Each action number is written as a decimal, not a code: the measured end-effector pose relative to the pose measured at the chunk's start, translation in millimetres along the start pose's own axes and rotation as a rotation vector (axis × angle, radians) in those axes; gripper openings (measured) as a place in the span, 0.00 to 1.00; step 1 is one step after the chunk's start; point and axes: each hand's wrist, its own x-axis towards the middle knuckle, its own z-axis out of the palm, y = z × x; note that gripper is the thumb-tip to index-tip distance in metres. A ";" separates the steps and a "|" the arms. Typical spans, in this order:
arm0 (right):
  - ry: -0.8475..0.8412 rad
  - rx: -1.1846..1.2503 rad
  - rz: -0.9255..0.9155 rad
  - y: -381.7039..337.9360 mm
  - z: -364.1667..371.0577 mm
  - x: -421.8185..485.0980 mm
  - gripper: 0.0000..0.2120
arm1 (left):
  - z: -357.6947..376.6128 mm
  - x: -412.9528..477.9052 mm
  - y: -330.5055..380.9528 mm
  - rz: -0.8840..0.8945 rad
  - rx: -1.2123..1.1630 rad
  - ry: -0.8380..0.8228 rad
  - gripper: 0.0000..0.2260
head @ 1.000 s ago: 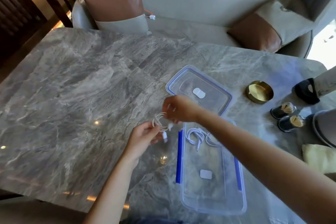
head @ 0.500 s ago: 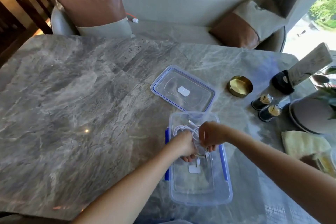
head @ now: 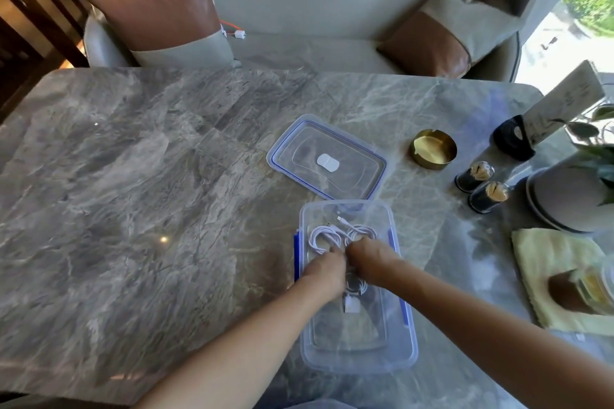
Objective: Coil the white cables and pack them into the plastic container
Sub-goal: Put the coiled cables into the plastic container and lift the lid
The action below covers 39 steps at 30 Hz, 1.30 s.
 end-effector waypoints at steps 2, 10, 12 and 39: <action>0.001 -0.008 -0.003 -0.9 -3.1 -2.2 0.11 | -1.1 -1.2 1.1 -0.001 0.023 -0.015 0.27; 0.139 0.358 -0.016 34.2 -83.0 -15.4 0.04 | -57.5 -16.3 -2.3 0.253 -0.002 0.137 0.08; 0.293 0.586 0.065 66.2 -104.9 -2.0 0.07 | -89.1 -2.9 -13.4 0.280 -0.277 0.244 0.04; 0.580 1.936 0.069 84.2 -126.3 69.8 0.09 | -112.1 104.7 -58.0 -0.156 -0.971 0.178 0.15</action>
